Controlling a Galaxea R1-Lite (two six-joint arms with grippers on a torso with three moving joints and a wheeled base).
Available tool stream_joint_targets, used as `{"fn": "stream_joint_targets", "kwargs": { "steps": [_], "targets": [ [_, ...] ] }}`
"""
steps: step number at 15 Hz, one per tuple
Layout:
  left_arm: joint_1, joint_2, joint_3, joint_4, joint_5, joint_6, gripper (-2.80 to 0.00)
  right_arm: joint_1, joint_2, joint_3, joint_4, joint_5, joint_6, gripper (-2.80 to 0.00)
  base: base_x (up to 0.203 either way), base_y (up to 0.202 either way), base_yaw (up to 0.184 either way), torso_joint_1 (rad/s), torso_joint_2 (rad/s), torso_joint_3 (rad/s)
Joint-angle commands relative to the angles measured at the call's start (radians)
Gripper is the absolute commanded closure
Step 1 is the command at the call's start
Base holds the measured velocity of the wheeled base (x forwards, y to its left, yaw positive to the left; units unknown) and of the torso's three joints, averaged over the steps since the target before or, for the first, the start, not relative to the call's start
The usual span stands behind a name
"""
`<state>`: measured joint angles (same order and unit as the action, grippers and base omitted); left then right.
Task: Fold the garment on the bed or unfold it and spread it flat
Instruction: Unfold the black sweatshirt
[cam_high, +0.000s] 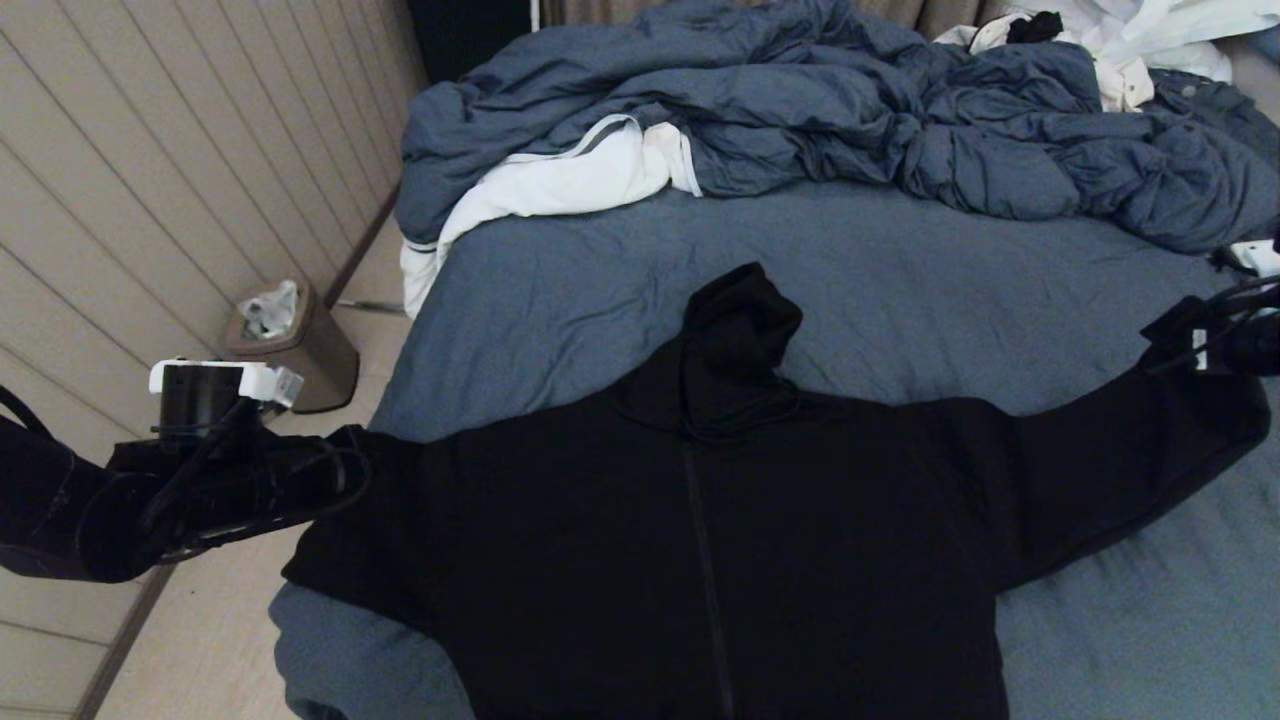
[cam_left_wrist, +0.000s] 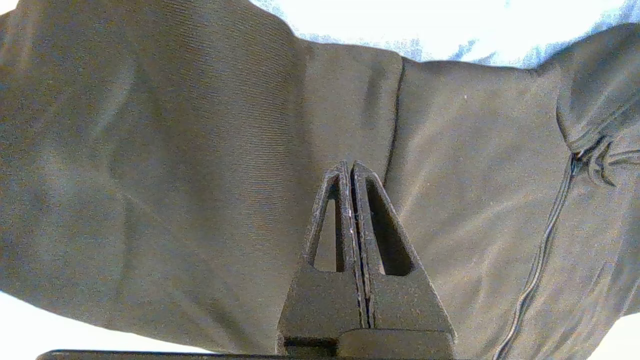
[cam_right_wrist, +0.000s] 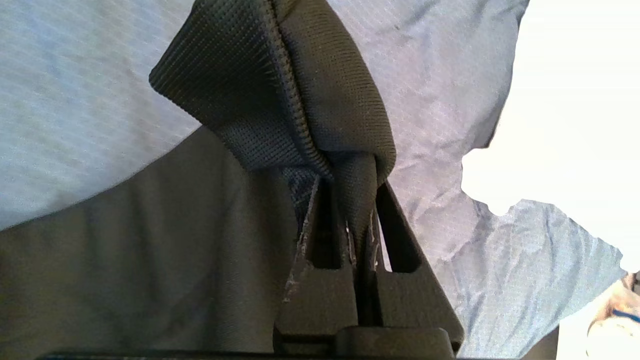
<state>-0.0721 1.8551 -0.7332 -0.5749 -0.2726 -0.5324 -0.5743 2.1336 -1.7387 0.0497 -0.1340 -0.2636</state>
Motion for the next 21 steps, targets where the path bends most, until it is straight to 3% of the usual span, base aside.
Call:
{"fn": "stream_joint_targets", "kwargs": {
  "steps": [1,4,7,21],
  "targets": [
    [0.0,0.001,0.0,-0.003,-0.002,-0.003,0.0,-0.024,-0.001,0.019,-0.005,-0.001,-0.003,0.0,0.0,0.0,0.0,0.0,0.0,0.0],
    [0.0,0.003,0.0,-0.003,-0.002,-0.003,0.0,-0.043,-0.004,0.053,-0.017,0.005,-0.014,0.0,0.0,0.0,0.0,0.0,0.0,0.0],
    [0.0,0.002,0.0,-0.003,-0.002,-0.004,0.0,-0.05,-0.019,0.125,-0.111,0.031,-0.038,0.0,0.0,0.0,0.0,0.0,0.0,0.0],
    [-0.002,0.001,0.009,-0.005,-0.002,-0.002,0.0,-0.049,-0.034,0.175,-0.137,0.04,-0.052,0.0,0.0,0.0,0.0,0.0,0.0,0.0]
  ]
}}
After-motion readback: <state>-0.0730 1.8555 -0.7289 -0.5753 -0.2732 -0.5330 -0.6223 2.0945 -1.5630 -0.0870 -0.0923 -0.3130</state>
